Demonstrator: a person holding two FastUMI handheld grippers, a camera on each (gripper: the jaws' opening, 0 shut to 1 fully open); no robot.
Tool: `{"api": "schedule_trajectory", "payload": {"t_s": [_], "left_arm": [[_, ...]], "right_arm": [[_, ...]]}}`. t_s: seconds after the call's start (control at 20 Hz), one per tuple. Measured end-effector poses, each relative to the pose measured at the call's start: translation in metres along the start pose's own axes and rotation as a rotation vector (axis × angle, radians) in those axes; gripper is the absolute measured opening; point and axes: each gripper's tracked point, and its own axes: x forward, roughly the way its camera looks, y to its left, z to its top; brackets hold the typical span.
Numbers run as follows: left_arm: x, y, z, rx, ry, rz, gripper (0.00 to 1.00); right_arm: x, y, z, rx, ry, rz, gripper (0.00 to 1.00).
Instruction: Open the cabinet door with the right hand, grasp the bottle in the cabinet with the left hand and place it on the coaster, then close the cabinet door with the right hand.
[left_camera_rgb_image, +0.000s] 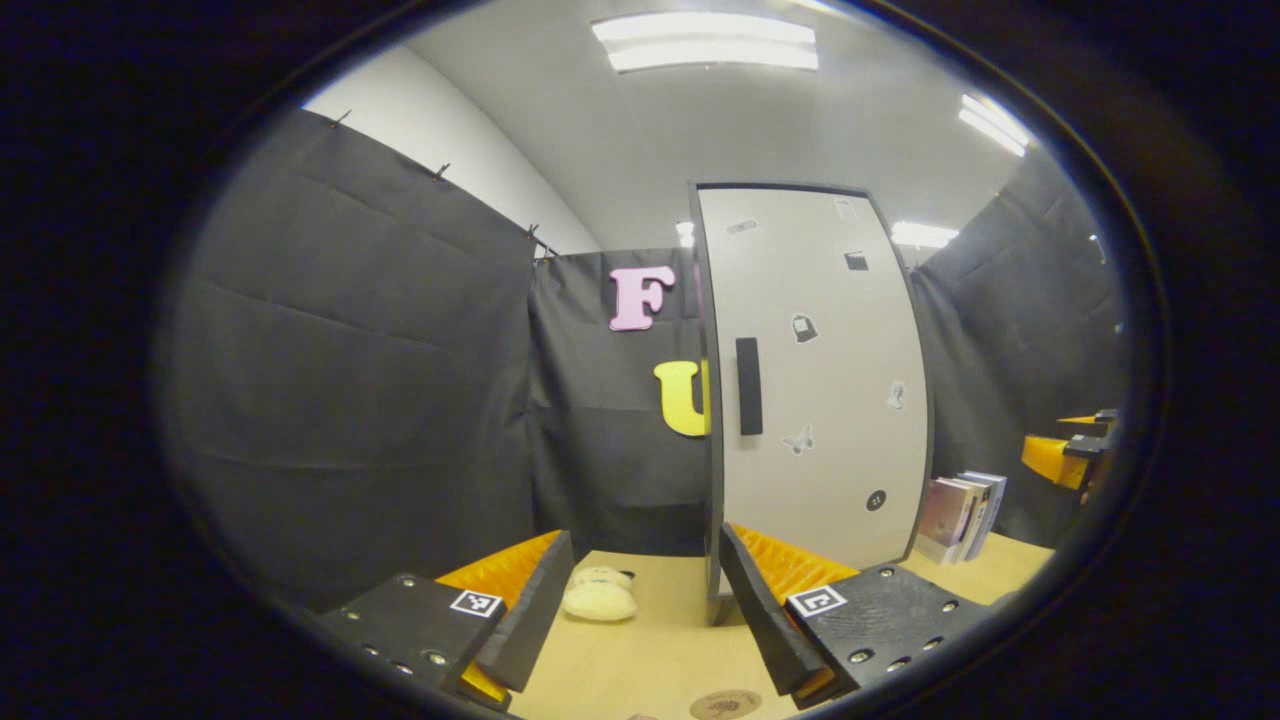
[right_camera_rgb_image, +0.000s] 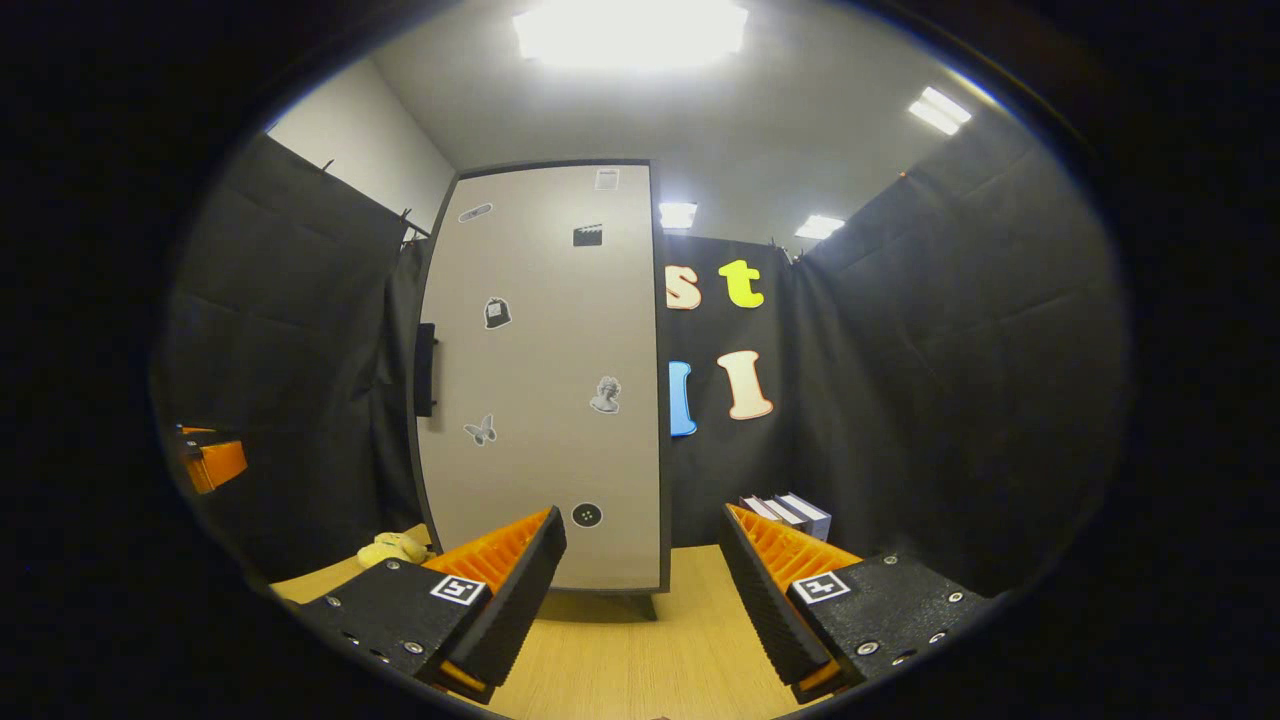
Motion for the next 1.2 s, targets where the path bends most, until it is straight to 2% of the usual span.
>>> {"api": "schedule_trajectory", "payload": {"t_s": [0.5,0.55,0.6,0.65,0.8,0.85,1.1,1.15,1.2], "left_arm": [[-0.025,0.042,-0.003,0.004,0.007,0.078,0.92],[-0.026,0.046,-0.003,0.007,0.006,0.089,0.88],[-0.029,0.052,-0.002,0.011,0.004,0.101,0.92],[-0.034,0.059,-0.002,0.014,0.001,0.112,0.88],[-0.045,0.078,0.000,0.030,-0.002,0.144,0.88],[-0.049,0.084,0.000,0.033,-0.001,0.155,0.92],[-0.065,0.112,-0.004,0.046,0.009,0.213,0.92],[-0.069,0.119,-0.005,0.046,0.010,0.227,0.88],[-0.071,0.124,-0.005,0.045,0.013,0.236,0.92]], "right_arm": [[0.052,0.062,0.028,0.008,-0.053,0.116,0.95],[0.058,0.070,0.031,0.013,-0.055,0.129,0.95],[0.064,0.078,0.034,0.019,-0.058,0.142,0.95],[0.070,0.088,0.037,0.027,-0.062,0.155,0.95],[0.090,0.114,0.046,0.057,-0.058,0.193,0.95],[0.097,0.123,0.049,0.067,-0.056,0.207,0.95],[0.131,0.165,0.064,0.090,-0.053,0.253,0.95],[0.137,0.173,0.067,0.095,-0.052,0.262,0.95],[0.143,0.181,0.070,0.097,-0.051,0.270,0.95]]}}
